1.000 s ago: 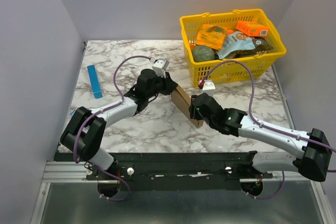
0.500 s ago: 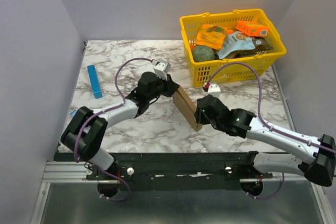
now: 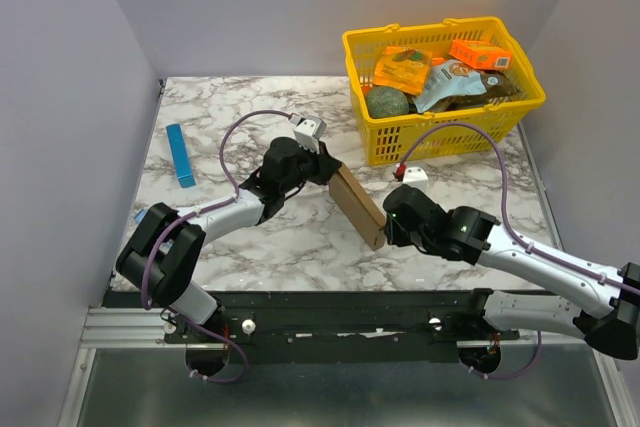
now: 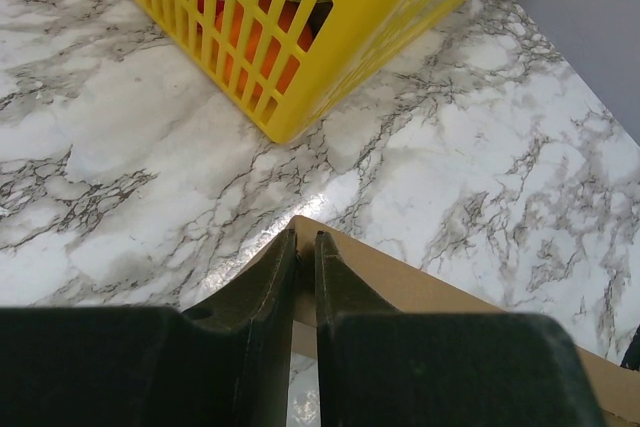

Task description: Fold the paper box

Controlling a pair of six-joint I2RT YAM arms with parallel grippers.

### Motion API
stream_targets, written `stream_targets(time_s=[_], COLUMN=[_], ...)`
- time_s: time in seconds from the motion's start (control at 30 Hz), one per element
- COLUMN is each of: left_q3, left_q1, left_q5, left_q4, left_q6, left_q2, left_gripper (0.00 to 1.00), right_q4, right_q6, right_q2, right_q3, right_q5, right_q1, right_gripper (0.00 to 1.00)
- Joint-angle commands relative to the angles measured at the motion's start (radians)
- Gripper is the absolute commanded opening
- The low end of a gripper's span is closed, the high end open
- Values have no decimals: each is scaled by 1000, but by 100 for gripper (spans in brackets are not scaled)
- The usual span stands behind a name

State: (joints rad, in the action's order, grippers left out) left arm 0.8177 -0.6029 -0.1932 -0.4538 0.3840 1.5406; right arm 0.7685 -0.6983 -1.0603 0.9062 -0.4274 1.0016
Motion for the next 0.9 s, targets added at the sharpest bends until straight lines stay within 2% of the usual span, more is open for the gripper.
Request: stream_targets(time_s=[0.0,0.37,0.87], left_q3=[-45,-32,-28], left_q1=[-1,-8,-9], left_q5=[47,49,52], left_q4=[241,247,250], left_q6=[-46,-43,-45], left_q2=[56,59,69], left_gripper=[19,18,18], right_q4=[32,-8,-11], right_q6=[43,167,206], right_q2=[25,-58,-132], right_q3=[69,132,117], right_q5=[-1,52,81], right_q1=[6,6,6], right_gripper=[35,32,32])
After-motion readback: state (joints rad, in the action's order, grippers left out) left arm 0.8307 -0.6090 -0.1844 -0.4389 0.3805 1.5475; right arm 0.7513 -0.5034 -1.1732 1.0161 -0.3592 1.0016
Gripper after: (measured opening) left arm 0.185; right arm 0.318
